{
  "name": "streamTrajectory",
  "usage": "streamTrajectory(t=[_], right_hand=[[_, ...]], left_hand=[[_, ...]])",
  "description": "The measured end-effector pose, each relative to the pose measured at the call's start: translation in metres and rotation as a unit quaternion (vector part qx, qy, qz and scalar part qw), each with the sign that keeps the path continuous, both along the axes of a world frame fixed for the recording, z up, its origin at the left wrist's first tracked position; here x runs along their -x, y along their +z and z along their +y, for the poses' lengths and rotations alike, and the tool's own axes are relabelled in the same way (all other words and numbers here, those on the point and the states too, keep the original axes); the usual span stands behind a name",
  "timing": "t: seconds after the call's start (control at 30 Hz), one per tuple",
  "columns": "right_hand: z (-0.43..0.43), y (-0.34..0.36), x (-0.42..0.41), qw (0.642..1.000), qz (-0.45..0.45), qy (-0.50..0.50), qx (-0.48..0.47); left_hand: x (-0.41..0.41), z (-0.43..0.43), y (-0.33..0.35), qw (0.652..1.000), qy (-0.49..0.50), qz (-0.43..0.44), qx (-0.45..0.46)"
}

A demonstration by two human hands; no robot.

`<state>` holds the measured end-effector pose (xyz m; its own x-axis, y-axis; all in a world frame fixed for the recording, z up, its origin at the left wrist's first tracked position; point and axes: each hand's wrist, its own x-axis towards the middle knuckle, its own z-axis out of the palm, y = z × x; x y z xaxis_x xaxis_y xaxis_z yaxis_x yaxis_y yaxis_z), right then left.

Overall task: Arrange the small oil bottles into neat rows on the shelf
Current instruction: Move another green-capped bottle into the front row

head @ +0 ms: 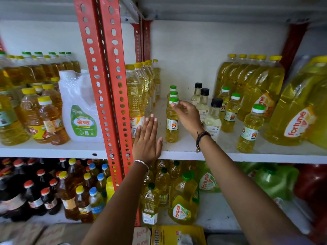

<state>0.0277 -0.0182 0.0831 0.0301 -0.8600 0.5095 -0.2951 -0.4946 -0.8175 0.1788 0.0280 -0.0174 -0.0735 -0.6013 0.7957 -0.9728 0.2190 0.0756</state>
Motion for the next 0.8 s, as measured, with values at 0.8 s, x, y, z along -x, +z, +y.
streamTrajectory(t=[0.8], right_hand=[[0.032, 0.000, 0.018, 1.000, 0.008, 0.014, 0.004]], left_hand=[[0.001, 0.002, 0.001, 1.000, -0.007, 0.008, -0.002]])
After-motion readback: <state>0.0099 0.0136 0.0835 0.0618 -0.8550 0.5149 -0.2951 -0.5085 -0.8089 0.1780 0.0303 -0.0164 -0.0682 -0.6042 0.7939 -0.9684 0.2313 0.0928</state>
